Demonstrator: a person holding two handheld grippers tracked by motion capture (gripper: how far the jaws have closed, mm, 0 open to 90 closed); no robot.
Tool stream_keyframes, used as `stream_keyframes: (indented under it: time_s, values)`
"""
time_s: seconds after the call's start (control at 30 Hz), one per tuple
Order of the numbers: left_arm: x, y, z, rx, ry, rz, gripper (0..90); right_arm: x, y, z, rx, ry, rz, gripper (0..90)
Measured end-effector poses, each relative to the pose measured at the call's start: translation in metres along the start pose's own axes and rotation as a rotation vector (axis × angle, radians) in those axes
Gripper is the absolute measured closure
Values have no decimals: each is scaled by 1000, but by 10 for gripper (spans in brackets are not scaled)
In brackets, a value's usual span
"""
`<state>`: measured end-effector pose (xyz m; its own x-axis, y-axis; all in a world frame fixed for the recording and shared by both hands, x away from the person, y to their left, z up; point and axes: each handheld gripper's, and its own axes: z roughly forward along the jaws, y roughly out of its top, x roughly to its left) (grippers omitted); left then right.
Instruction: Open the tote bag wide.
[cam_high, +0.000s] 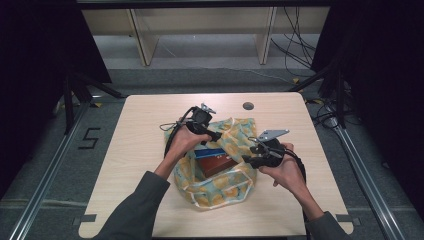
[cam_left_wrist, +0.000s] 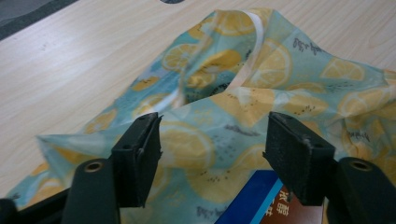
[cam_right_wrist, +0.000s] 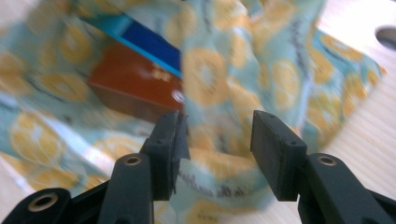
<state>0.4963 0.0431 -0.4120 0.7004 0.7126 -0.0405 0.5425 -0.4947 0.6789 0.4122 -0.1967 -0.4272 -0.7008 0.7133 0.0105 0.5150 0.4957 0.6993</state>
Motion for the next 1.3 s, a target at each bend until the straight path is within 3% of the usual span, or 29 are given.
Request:
stream_keyframes:
  time_s: [0.03, 0.07, 0.1, 0.13, 0.17, 0.23, 0.33, 0.4, 0.43, 0.47, 0.5, 0.53, 0.6, 0.63, 0.67, 0.7, 0.77, 0.83, 0.87, 0.9, 0.97, 1.03, 1.07, 1.13, 1.17, 1.2, 1.23, 1.27, 1.3]
  values:
    - [-3, 0, 0, -3, 10, 20, 340, -2, -3, 2, 0, -18, 12, 539]
    - [-5, -1, -2, -9, 19, 30, 344, -6, -6, 3, 42, -26, 11, 542]
    - [-9, -4, -9, -29, 37, 44, 348, -11, -12, 9, 36, -28, 46, 544]
    - [-9, -4, -9, -29, 37, 44, 348, -19, -17, 11, 75, -68, 20, 544]
    - [-11, -7, -13, -27, 36, 54, 350, -22, -19, 12, 107, -66, 33, 544]
    - [-14, -18, -27, -36, 61, 100, 377, -24, -24, 20, 106, -60, 37, 573]
    - [-12, -29, -33, -44, 55, 81, 390, -23, -26, 22, 146, -55, 1, 625]
    - [-6, -44, -38, -20, 64, 87, 388, -22, -29, 29, 185, -81, -54, 646]
    - [-6, -44, -38, -20, 64, 87, 386, -22, -29, 29, 185, -81, -54, 646]
    - [-4, -52, -40, -34, 70, 59, 386, -23, -30, 31, 197, -96, -69, 642]
    - [-1, -63, -46, -40, 67, 50, 386, -26, -33, 32, 215, -99, -52, 626]
    - [0, -67, -50, -43, 68, 54, 386, -26, -32, 30, 206, -103, -49, 614]
    - [3, -74, -56, -58, 79, 39, 386, -24, -25, 20, 138, -118, -44, 604]
    - [3, -74, -56, -58, 79, 39, 386, -24, -25, 20, 138, -118, -44, 604]
    - [4, -75, -58, -68, 86, 25, 386, -25, -18, 11, 106, -92, -85, 598]
    - [6, -75, -59, -65, 86, 35, 386, -12, -1, -6, -5, -67, -82, 585]
    - [9, -70, -58, -67, 100, 32, 388, 0, 12, -15, -42, -20, -113, 573]
    - [8, -66, -53, -61, 111, 38, 393, 16, 23, -10, -76, 3, -131, 550]
    - [8, -64, -51, -52, 115, 43, 393, 22, 29, -7, -58, 49, -149, 542]
    - [8, -62, -48, -47, 111, 58, 392, 27, 32, 2, -73, 56, -163, 526]
    - [10, -60, -42, -51, 109, 46, 388, 34, 38, 18, -44, 56, -178, 511]
    - [11, -60, -40, -47, 106, 33, 389, 36, 39, 27, -32, 45, -174, 507]
    - [13, -60, -38, -44, 101, 34, 388, 41, 42, 45, -2, 53, -119, 499]
    - [16, -62, -36, -35, 105, 31, 385, 36, 42, 59, 61, -11, -163, 515]
    - [16, -62, -36, -35, 105, 31, 380, 36, 42, 59, 61, -11, -163, 515]
    - [17, -64, -36, -33, 108, 5, 371, 26, 41, 69, 114, -55, -233, 694]
    - [18, -66, -36, -29, 110, 9, 371, 26, 41, 69, 114, -55, -233, 694]
    - [20, -67, -38, -13, 116, 30, 367, 23, 40, 73, 107, -85, -249, 775]
    - [20, -70, -39, -13, 117, 17, 363, 19, 42, 71, 66, -64, -193, 890]
